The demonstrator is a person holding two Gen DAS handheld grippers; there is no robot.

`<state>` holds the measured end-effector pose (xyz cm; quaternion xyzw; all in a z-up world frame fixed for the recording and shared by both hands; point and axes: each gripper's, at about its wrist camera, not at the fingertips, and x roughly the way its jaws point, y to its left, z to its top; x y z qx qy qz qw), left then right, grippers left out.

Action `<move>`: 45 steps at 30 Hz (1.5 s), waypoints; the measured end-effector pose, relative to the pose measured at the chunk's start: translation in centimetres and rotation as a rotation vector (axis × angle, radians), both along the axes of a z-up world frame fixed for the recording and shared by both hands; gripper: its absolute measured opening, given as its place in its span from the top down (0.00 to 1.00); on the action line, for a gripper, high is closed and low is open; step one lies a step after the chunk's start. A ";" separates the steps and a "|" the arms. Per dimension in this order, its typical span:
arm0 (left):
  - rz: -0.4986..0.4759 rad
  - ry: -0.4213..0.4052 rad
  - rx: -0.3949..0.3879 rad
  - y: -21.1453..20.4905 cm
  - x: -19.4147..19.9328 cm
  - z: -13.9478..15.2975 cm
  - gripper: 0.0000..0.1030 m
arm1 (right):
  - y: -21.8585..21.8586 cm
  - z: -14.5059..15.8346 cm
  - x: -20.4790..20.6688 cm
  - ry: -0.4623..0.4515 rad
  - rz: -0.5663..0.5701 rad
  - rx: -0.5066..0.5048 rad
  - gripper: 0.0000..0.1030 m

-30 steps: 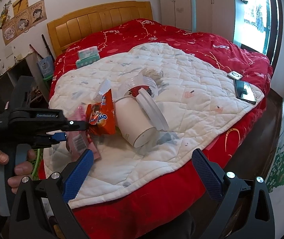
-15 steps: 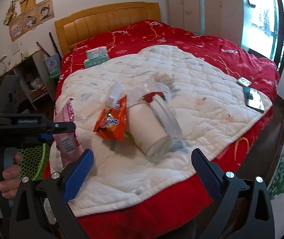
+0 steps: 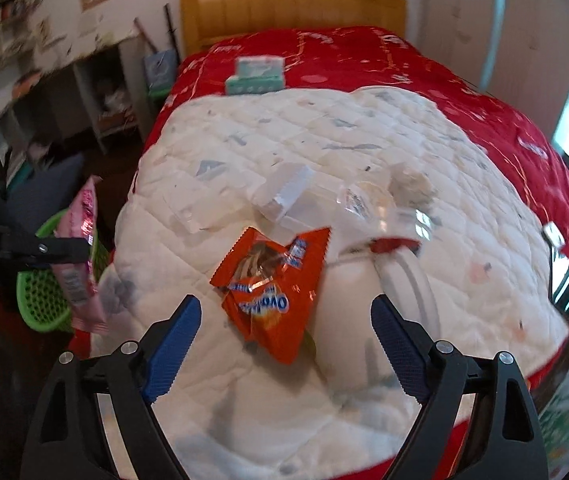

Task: Collect trash
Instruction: 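Grasp the pink wrapper with the left tool while the right tool approaches the orange wrapper, then grasp the orange Ovaltine wrapper with the right tool and lift it, then drop the pink wrapper from the left tool while the right tool drops the orange wrapper into the basket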

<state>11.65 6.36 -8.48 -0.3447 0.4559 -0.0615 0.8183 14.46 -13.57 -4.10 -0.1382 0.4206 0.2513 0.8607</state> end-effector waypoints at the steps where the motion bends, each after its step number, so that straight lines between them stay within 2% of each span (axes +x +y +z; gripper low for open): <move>1: 0.004 0.000 0.003 0.3 -0.1 0.0 0.66 | 0.3 -0.2 0.2 0.001 0.012 -0.011 0.18; 9: 0.031 0.000 0.012 2.4 -0.9 -0.1 0.66 | 3.4 -2.2 1.9 -0.011 0.096 -0.175 0.23; 11: 0.038 0.000 0.016 2.8 -1.0 0.0 0.66 | 3.9 -2.7 2.0 -0.007 0.112 -0.209 0.29; 15: 0.052 0.004 0.021 3.6 -1.4 -0.1 0.66 | 4.2 -3.2 1.8 -0.029 0.131 -0.276 0.35; 16: 0.058 0.005 0.021 3.9 -1.5 -0.1 0.66 | 4.3 -3.3 1.6 -0.038 0.132 -0.290 0.42; 18: 0.067 0.003 0.022 4.2 -1.7 0.0 0.66 | 4.3 -3.4 1.4 -0.051 0.129 -0.316 0.45; 20: 0.073 0.001 0.022 4.5 -1.9 0.1 0.66 | 4.3 -3.3 1.1 -0.066 0.123 -0.325 0.54; 25: 0.088 -0.009 0.032 5.4 -2.9 0.4 0.66 | 3.8 -2.5 0.3 -0.068 0.096 -0.278 0.60; 29: 0.110 -0.015 0.035 6.6 -4.0 0.7 0.66 | 3.5 -1.1 -0.9 -0.079 0.070 -0.225 0.60; 37: 0.217 -0.021 0.070 11.3 -6.9 1.4 0.66 | 5.2 1.6 -3.2 -0.093 0.083 -0.103 0.60; 45: 0.328 0.089 0.179 16.9 -8.9 -1.1 0.66 | 9.7 1.9 -5.0 -0.053 0.146 -0.009 0.60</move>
